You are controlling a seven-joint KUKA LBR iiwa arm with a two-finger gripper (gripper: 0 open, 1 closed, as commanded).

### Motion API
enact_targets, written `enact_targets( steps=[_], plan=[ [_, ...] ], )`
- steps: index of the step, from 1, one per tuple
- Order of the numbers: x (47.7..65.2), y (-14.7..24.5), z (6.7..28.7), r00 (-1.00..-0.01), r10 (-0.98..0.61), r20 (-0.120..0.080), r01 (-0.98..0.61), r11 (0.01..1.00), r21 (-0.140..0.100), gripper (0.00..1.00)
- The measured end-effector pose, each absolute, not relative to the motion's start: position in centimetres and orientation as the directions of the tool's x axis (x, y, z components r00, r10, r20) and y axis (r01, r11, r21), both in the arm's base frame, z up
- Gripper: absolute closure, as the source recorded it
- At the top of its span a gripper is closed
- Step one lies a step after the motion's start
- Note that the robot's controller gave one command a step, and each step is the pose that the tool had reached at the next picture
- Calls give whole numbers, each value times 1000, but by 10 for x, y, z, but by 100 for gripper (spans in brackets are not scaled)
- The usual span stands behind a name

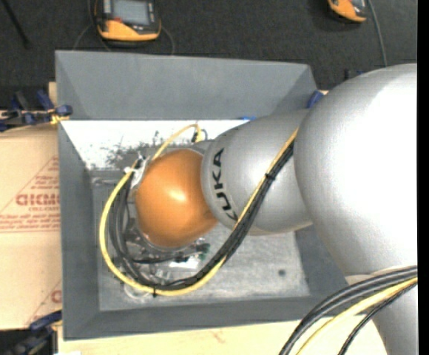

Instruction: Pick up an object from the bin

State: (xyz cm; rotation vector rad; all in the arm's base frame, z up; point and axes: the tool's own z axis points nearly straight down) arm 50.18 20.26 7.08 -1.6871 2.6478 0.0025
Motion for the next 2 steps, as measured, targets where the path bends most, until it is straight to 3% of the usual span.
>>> enact_targets(
  steps=[1, 2],
  plan=[
    [536, 177, 198, -423, -906, -8, -906, 423, -10, 100],
    [508, 80, 233, -21, -1000, 0, -1000, 21, -2, 100]
  ],
)
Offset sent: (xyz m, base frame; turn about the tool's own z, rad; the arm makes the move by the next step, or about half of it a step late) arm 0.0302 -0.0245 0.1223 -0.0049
